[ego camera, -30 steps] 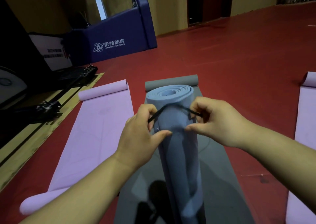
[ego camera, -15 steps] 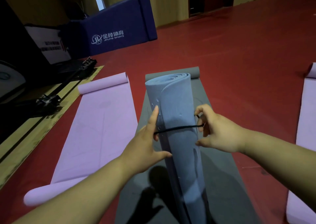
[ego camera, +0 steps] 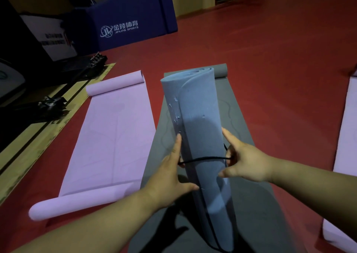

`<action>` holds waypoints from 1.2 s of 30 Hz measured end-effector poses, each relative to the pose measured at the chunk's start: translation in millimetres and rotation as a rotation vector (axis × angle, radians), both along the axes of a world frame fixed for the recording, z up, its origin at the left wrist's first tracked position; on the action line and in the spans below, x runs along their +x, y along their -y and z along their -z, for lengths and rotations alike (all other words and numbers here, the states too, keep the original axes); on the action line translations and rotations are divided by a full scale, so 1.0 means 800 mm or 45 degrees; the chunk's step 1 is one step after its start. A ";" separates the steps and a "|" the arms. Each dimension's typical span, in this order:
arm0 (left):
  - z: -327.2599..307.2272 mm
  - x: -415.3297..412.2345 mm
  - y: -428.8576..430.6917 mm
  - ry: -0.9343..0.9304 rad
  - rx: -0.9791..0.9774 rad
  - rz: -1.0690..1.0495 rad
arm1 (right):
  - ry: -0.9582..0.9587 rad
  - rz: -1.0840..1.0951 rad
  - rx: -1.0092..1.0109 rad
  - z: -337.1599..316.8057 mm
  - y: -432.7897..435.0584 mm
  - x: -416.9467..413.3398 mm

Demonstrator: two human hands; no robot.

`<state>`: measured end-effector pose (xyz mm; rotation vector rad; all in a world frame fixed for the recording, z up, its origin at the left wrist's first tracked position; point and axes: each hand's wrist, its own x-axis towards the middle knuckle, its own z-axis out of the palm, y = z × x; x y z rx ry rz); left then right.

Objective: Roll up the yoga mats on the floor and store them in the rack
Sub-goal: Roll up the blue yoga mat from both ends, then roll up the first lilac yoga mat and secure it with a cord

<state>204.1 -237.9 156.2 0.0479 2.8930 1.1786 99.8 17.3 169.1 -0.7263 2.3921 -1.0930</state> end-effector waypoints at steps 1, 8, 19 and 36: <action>0.000 -0.002 0.000 -0.012 -0.004 -0.009 | -0.001 0.028 -0.012 -0.002 0.000 0.001; 0.009 -0.026 0.000 0.056 0.118 0.032 | 0.048 0.074 -0.144 0.004 0.010 0.012; 0.004 -0.131 -0.049 0.081 0.143 0.028 | 0.169 0.322 -0.158 0.002 -0.020 -0.044; 0.198 -0.135 -0.368 0.532 0.026 0.432 | 0.569 0.458 0.871 0.182 -0.406 0.055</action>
